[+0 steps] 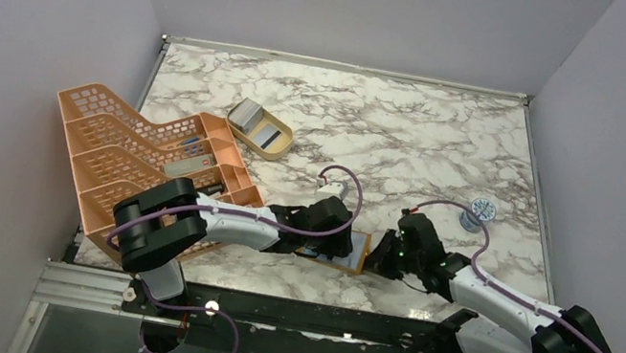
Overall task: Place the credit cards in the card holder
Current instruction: Insert the credit card into the card holder.
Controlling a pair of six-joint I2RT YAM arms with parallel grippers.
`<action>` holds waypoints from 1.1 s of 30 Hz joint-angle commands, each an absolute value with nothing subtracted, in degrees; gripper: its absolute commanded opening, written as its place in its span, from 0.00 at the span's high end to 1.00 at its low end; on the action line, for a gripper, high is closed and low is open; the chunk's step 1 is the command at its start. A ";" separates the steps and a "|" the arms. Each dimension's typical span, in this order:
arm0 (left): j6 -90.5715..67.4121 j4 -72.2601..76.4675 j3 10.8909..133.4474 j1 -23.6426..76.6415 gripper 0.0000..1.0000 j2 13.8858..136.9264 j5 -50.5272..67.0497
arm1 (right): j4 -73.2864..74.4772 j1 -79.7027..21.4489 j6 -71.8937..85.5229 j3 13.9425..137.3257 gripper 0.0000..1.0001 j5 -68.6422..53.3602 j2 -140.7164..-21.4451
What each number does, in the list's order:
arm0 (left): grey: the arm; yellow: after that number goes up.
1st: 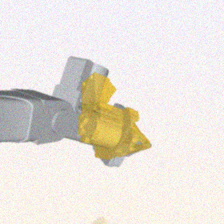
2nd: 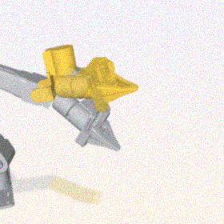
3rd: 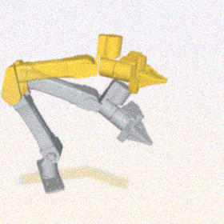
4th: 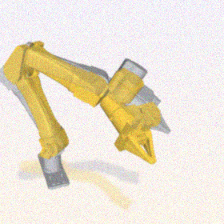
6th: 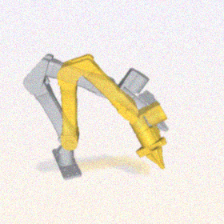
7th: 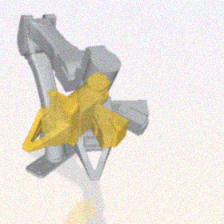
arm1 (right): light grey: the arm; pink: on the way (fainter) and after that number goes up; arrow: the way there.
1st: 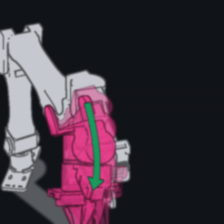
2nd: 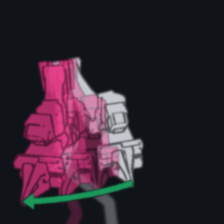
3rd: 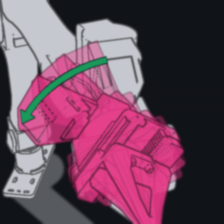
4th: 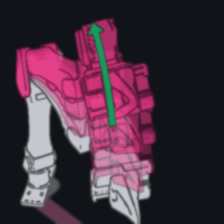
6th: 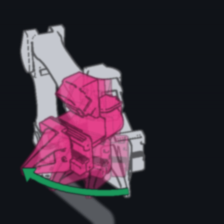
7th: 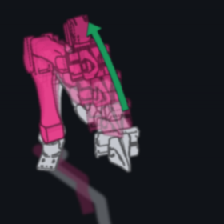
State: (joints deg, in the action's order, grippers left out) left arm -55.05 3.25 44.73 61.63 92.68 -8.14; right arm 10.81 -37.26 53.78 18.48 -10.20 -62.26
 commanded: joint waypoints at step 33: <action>-56.78 10.56 47.20 64.86 0.41 94.48 -3.05 | 33.00 -43.07 57.21 24.35 0.67 8.15 -53.94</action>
State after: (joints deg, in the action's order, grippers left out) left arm -58.24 8.54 46.44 64.20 94.63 -5.06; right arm 24.56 -42.76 56.75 21.65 1.85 -56.86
